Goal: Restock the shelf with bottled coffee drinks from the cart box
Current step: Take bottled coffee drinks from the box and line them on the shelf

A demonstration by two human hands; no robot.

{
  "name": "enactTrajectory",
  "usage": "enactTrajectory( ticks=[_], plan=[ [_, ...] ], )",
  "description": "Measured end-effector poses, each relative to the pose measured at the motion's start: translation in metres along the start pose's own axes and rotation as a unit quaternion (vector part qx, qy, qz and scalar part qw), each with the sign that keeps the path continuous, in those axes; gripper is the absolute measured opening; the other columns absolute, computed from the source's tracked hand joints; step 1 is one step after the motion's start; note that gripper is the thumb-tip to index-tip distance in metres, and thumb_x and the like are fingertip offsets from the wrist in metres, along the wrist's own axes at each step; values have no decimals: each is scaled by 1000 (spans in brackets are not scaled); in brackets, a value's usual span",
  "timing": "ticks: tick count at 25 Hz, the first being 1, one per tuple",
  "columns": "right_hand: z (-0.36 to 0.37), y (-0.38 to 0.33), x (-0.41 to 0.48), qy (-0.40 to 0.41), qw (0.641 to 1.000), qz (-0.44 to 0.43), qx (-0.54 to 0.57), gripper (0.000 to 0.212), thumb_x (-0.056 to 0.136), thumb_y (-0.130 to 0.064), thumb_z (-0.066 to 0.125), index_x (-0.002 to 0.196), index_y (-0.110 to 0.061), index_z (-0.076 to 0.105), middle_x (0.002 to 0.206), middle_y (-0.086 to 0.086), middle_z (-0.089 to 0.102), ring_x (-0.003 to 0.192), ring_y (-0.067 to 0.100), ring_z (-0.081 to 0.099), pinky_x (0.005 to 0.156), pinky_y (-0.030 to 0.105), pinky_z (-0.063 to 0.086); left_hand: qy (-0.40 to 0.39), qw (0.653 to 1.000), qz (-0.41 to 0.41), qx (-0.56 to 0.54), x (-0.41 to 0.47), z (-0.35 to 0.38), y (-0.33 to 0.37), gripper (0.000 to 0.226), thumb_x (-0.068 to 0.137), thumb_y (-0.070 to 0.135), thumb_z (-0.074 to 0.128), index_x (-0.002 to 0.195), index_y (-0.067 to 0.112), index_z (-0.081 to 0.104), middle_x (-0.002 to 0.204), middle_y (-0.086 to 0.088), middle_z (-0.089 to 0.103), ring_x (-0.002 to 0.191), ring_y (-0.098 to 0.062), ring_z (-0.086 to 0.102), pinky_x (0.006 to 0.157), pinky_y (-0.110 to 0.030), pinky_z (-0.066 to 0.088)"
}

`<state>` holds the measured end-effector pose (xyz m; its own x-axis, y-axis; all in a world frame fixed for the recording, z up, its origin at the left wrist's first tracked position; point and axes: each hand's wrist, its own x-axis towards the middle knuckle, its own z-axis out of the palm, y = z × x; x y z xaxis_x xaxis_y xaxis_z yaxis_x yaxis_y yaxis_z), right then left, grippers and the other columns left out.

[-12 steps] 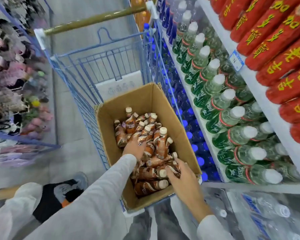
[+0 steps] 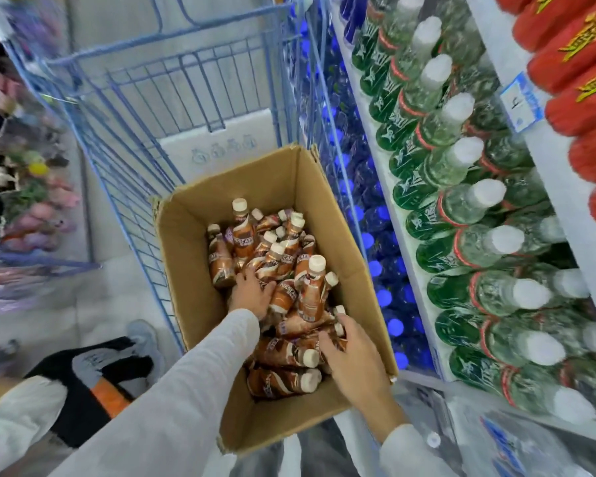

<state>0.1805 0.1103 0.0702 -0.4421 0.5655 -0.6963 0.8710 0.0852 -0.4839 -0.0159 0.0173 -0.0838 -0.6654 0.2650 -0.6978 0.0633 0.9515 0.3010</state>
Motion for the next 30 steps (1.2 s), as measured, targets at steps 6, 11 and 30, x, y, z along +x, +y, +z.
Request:
enactTrajectory(
  ticks=[6,11,30],
  plan=[
    [15,-26,52,-12,997,48,60,53,95,-48,58,141,-24,46,134,-9,56,127,14,52,102,34,41,44,991,14,-127,-62,-28,-10,69,99,51,49,154,18,25,154,-10,31,134,-32,45,109,-41,40],
    [45,-29,98,-41,986,111,119,74,82,-20,70,147,-20,33,137,8,57,128,31,54,110,44,41,33,958,-20,-286,-111,-38,-23,58,94,54,56,144,30,38,138,4,52,124,-19,54,108,-40,46],
    [-20,-21,-93,-73,817,-54,570,65,68,-9,83,128,-3,61,118,22,71,105,37,70,87,44,58,-98,881,234,-400,-252,-107,31,56,78,14,76,125,30,51,107,1,69,90,-7,68,77,-27,56]
  ],
)
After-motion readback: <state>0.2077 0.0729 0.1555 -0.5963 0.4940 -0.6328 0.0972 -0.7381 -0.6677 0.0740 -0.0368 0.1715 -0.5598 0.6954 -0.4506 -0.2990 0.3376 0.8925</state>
